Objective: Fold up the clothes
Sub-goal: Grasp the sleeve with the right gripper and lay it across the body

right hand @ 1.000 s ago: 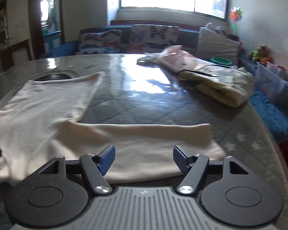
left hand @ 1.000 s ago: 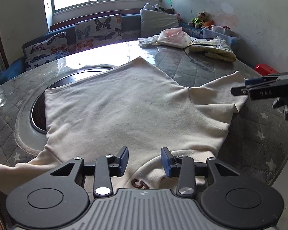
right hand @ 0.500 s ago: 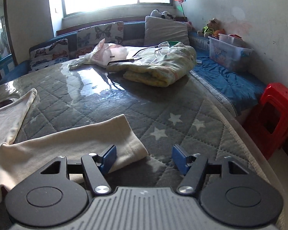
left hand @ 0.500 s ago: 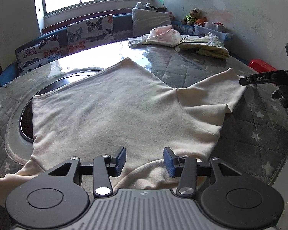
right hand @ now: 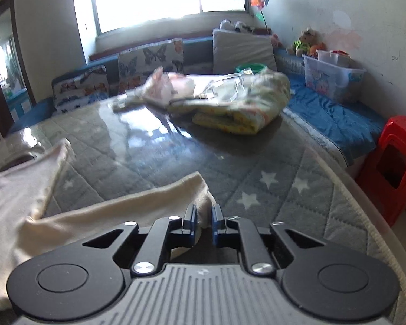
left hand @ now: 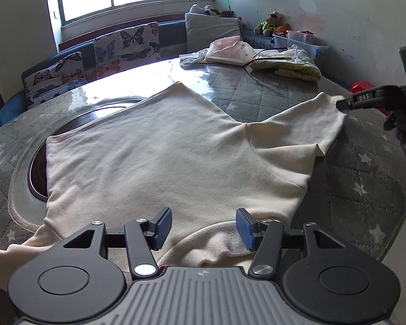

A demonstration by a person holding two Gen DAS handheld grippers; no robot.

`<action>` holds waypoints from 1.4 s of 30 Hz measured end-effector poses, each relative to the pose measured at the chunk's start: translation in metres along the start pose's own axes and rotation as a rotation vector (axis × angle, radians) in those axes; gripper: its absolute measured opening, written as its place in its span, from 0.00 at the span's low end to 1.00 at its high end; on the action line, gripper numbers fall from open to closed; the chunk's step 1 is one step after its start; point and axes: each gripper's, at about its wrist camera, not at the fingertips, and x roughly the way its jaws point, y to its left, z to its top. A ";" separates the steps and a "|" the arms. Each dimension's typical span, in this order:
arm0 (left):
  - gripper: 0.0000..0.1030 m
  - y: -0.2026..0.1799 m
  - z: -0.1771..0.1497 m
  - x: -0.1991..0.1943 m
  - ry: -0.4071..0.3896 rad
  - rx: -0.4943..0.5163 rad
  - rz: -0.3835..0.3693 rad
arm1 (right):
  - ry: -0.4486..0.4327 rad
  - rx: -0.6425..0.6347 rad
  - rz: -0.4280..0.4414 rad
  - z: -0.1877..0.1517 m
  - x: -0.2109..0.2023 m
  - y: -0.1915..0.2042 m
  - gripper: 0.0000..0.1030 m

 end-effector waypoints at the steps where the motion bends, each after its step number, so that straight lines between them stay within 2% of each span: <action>1: 0.56 0.000 0.000 0.000 -0.001 -0.002 0.002 | -0.011 0.007 0.012 0.003 -0.004 0.001 0.09; 10: 0.60 0.008 0.000 -0.008 -0.022 -0.025 0.016 | -0.112 -0.019 0.161 0.034 -0.044 0.035 0.09; 16: 0.63 0.019 -0.001 -0.019 -0.049 -0.056 0.039 | -0.141 -0.072 0.306 0.046 -0.065 0.080 0.09; 20: 0.66 0.030 -0.002 -0.028 -0.071 -0.083 0.063 | -0.124 -0.134 0.408 0.044 -0.069 0.121 0.09; 28: 0.67 0.048 -0.007 -0.038 -0.085 -0.127 0.097 | -0.099 -0.214 0.556 0.034 -0.073 0.184 0.09; 31: 0.67 0.053 -0.010 -0.040 -0.084 -0.138 0.105 | -0.084 -0.270 0.587 0.025 -0.073 0.206 0.09; 39: 0.68 0.062 -0.018 -0.042 -0.067 -0.164 0.133 | 0.003 -0.324 0.671 -0.008 -0.059 0.253 0.10; 42: 0.68 0.064 -0.020 -0.042 -0.061 -0.169 0.139 | 0.052 -0.327 0.707 -0.021 -0.054 0.260 0.17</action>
